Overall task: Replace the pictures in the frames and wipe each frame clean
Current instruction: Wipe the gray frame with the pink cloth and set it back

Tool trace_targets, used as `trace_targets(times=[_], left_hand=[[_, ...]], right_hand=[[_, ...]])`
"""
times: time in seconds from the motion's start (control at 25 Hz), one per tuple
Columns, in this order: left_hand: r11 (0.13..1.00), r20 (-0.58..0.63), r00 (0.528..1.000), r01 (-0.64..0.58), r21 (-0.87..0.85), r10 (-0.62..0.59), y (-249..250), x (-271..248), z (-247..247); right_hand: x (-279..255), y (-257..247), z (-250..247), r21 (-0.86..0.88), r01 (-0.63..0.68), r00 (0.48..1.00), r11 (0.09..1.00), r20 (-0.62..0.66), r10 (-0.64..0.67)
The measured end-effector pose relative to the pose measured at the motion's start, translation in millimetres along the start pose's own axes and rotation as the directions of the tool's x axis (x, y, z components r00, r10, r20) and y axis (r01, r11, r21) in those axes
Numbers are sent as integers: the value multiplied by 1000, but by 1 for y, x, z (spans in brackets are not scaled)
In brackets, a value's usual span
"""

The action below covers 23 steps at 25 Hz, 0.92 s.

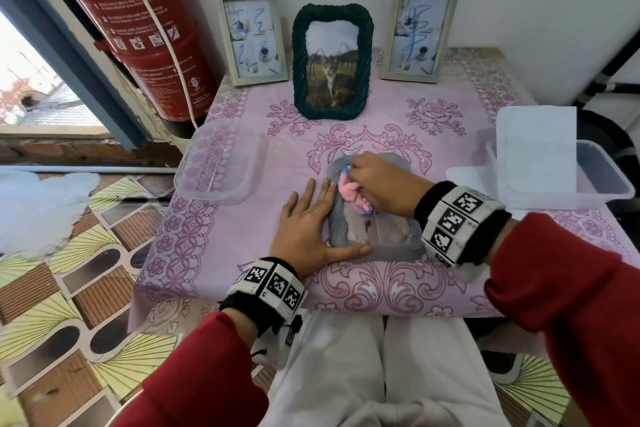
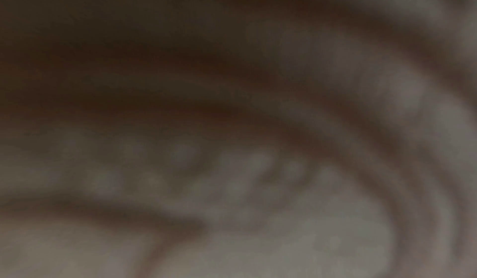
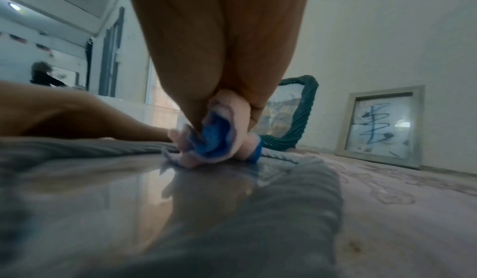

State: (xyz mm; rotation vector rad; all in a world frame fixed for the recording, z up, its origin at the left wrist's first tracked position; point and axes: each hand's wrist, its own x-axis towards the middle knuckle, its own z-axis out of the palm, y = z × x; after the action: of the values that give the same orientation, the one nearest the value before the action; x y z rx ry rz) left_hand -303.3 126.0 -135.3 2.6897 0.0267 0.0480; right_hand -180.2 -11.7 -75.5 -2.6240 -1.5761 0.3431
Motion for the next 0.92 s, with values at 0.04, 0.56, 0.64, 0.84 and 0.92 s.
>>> trace_targets(times=[0.04,0.56,0.64,0.84,0.92], left_hand=[[1000,-5,1000,1,-4,-1,0,-1,0],[999,-12,1000,-6,-31,5,-2,-1,1],[999,-16,1000,-7,-35,6,-2,0,1],[999,-32,999,-12,-42,11,-2,0,2],[999,-42,999,-10,-47,8,-2,0,2]], right_hand=[[-6,-6,2,-21,37,999,999,10,-37],[-30,24,-6,63,-73,996,995,53,70],[-8,24,-10,55,-105,994,993,33,103],[-2,-5,-4,84,-24,1000,996,5,24],[-20,-15,3,-33,97,995,995,8,-96]])
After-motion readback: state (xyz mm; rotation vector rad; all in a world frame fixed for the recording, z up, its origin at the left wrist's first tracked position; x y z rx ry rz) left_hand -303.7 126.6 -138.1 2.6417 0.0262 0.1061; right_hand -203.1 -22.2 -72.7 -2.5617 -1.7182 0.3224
